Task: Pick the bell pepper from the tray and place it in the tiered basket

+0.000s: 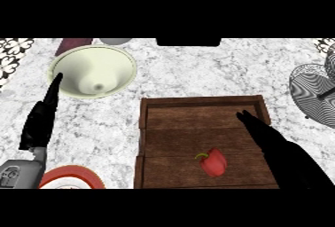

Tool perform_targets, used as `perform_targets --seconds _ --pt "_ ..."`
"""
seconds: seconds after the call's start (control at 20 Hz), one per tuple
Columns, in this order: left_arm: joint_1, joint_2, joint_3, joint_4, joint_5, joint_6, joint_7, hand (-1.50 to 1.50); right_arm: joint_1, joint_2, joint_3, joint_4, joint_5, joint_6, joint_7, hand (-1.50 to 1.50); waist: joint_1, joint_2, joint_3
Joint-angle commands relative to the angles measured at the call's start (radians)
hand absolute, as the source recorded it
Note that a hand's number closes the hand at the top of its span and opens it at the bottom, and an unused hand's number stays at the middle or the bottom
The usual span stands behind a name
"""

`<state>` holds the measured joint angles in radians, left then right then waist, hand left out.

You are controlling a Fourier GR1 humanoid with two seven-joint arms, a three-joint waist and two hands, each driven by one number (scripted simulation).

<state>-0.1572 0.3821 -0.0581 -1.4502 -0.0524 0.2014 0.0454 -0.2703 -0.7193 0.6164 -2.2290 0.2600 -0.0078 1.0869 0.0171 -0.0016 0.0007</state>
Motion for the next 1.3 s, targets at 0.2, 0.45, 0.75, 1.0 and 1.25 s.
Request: perform_targets --seconds 0.2,0.45,0.75,1.0,1.25 --pt "-0.004 0.004 0.025 0.012 0.006 -0.047 0.015 0.00 -0.008 0.098 0.059 0.113 0.081 0.083 0.090 -1.50 -0.015 0.002 -0.001" --pt "0.044 -0.025 0.028 0.031 -0.008 -0.039 -0.038 0.00 -0.061 0.216 0.130 0.129 0.172 0.126 0.203 -1.50 -0.013 0.001 -0.002" --pt "0.005 -0.054 0.023 0.051 -0.034 -0.029 -0.013 0.00 0.009 0.201 0.186 0.100 0.314 0.152 0.180 -1.50 -0.024 0.000 -0.002" --pt "0.017 -0.050 0.028 0.008 -0.040 -0.045 0.020 0.00 0.041 0.256 0.228 0.132 0.428 0.153 0.159 -1.50 -0.022 0.000 -0.001" --pt "-0.007 -0.023 0.079 -0.007 -0.014 -0.077 0.043 0.00 0.065 0.322 0.231 0.156 0.464 0.203 0.176 -1.50 -0.022 0.000 -0.001"
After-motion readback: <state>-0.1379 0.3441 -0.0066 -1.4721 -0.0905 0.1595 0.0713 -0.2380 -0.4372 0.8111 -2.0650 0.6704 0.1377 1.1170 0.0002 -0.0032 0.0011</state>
